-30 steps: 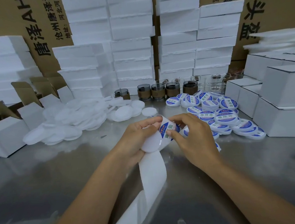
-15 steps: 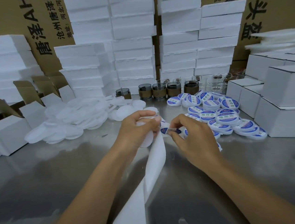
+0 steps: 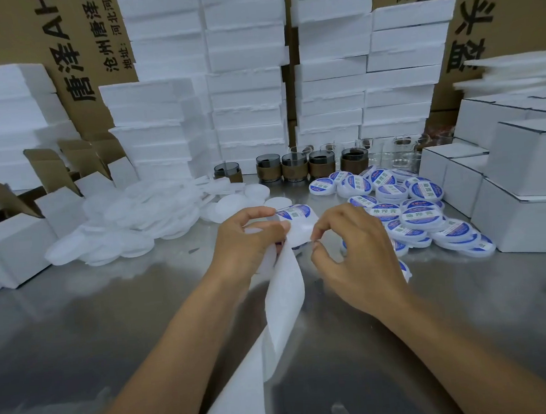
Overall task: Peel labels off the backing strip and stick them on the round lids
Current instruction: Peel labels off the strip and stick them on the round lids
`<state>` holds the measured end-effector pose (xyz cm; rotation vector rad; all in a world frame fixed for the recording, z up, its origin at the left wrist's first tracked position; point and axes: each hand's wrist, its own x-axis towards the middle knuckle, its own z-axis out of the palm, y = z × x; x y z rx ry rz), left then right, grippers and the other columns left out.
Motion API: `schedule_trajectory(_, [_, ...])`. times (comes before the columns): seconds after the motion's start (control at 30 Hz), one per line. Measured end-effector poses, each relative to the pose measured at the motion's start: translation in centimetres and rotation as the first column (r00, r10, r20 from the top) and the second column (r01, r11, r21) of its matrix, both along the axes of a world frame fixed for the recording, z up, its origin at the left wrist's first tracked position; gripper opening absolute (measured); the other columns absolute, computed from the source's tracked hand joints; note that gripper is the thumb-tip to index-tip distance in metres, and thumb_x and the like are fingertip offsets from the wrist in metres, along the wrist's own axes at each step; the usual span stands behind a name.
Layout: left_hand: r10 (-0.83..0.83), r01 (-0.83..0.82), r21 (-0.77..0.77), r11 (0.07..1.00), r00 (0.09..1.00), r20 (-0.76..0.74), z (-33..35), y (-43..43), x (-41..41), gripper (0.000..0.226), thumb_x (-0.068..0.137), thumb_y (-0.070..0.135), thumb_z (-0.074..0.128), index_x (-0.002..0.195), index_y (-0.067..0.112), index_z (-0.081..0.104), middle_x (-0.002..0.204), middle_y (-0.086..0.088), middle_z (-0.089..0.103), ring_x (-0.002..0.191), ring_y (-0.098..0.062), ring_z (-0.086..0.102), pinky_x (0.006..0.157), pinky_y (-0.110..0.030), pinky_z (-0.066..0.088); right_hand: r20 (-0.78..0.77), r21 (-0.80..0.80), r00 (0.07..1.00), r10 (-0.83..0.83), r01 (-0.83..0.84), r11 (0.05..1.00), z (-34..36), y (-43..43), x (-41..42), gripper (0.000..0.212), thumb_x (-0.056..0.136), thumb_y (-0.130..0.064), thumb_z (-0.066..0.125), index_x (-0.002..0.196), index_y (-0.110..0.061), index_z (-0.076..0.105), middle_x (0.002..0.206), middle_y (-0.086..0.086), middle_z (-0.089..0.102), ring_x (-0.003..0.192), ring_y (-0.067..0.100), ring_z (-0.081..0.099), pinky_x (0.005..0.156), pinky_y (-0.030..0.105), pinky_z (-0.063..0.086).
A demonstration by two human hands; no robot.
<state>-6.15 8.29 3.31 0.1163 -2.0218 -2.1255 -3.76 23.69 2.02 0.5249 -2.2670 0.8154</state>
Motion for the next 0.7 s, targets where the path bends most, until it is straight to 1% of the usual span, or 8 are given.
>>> schedule_trajectory(0.07, [0.054, -0.055, 0.033, 0.998, 0.998, 0.031, -0.2, -0.2, -0.4, 0.017, 0.072, 0.014, 0.080, 0.077, 0.025, 0.068, 0.085, 0.006, 0.069, 0.074, -0.013, 0.066, 0.051, -0.019, 0.048, 0.074, -0.011, 0.997, 0.010, -0.010, 1.000, -0.1, 0.0, 0.0, 0.008, 0.076, -0.015, 0.060, 0.078, -0.020, 0.055, 0.090, -0.008, 0.052, 0.086, 0.013, 0.049, 0.079, 0.027, 0.031])
schedule_trajectory(0.13, [0.088, -0.091, 0.053, 0.994, 0.995, 0.050, -0.5, -0.4, -0.8, 0.017, 0.072, 0.015, 0.080, 0.076, 0.025, 0.067, 0.087, 0.005, 0.069, 0.078, -0.016, 0.066, 0.057, -0.023, 0.050, 0.144, -0.067, 0.989, 0.031, -0.022, 0.998, -0.2, 0.0, 0.0, 0.015, 0.075, -0.015, 0.062, 0.074, -0.023, 0.049, 0.090, -0.008, 0.049, 0.086, 0.012, 0.046, 0.078, 0.028, 0.034])
schedule_trajectory(0.23, [0.074, -0.080, 0.112, 0.990, 0.996, 0.056, -0.8, -0.6, -0.9, 0.018, 0.070, 0.010, 0.080, 0.076, 0.022, 0.068, 0.074, 0.003, 0.073, 0.065, -0.015, 0.067, 0.057, -0.025, 0.054, 0.180, -0.330, 0.979, 0.091, -0.027, 0.943, 0.1, 0.0, 0.0, 0.023, 0.077, -0.014, 0.063, 0.067, -0.020, 0.044, 0.084, -0.003, 0.048, 0.081, 0.010, 0.047, 0.073, 0.025, 0.037])
schedule_trajectory(0.33, [0.038, -0.041, 0.172, 0.984, 0.999, 0.021, -0.7, -0.7, -0.9, 0.014, 0.073, 0.011, 0.079, 0.075, 0.018, 0.067, 0.064, 0.002, 0.071, 0.058, -0.015, 0.064, 0.062, -0.030, 0.056, 0.191, -0.581, 0.973, 0.131, 0.005, 0.814, 0.7, 0.1, -0.1, 0.026, 0.086, -0.016, 0.061, 0.065, -0.012, 0.046, 0.079, -0.002, 0.049, 0.075, 0.004, 0.046, 0.070, 0.016, 0.035])
schedule_trajectory(0.4, [0.014, -0.012, 0.232, 0.973, 1.000, -0.007, -0.2, -0.8, -0.7, 0.010, 0.078, 0.015, 0.075, 0.075, 0.014, 0.065, 0.063, 0.003, 0.069, 0.059, -0.015, 0.063, 0.066, -0.031, 0.055, 0.221, -0.690, 0.962, 0.163, 0.036, 0.723, 1.1, 0.3, -0.2, 0.030, 0.089, -0.021, 0.058, 0.062, -0.016, 0.045, 0.068, -0.009, 0.048, 0.067, 0.004, 0.044, 0.068, 0.021, 0.034])
schedule_trajectory(0.5, [-0.043, 0.060, 0.438, 0.897, 0.998, -0.049, 0.7, -0.8, -0.4, 0.014, 0.086, 0.022, 0.066, 0.079, 0.010, 0.061, 0.060, 0.000, 0.065, 0.056, -0.014, 0.062, 0.061, -0.027, 0.056, 0.278, -0.849, 0.918, 0.283, 0.097, 0.519, 1.9, 0.5, -0.4, 0.027, 0.089, -0.024, 0.058, 0.063, -0.017, 0.051, 0.060, -0.010, 0.054, 0.062, 0.009, 0.046, 0.063, 0.026, 0.036])
schedule_trajectory(0.57, [-0.063, 0.091, 0.511, 0.855, 0.995, -0.071, 1.2, -0.5, -0.2, 0.019, 0.089, 0.028, 0.061, 0.084, 0.009, 0.060, 0.061, -0.001, 0.066, 0.056, -0.015, 0.065, 0.060, -0.025, 0.058, 0.288, -0.910, 0.872, 0.395, 0.121, 0.395, 2.5, 0.4, -0.4, 0.023, 0.087, -0.023, 0.057, 0.065, -0.019, 0.057, 0.057, -0.010, 0.060, 0.056, 0.008, 0.052, 0.062, 0.026, 0.038])
schedule_trajectory(0.7, [-0.106, 0.132, 0.521, 0.843, 0.991, -0.079, 1.3, 0.5, 0.2, 0.030, 0.093, 0.036, 0.051, 0.084, 0.009, 0.061, 0.063, -0.003, 0.067, 0.058, -0.017, 0.067, 0.056, -0.025, 0.057, 0.224, -0.956, 0.770, 0.598, 0.055, 0.288, 3.0, -0.1, 0.1, 0.023, 0.089, -0.020, 0.050, 0.069, -0.020, 0.062, 0.059, -0.006, 0.064, 0.049, 0.004, 0.053, 0.059, 0.024, 0.036])
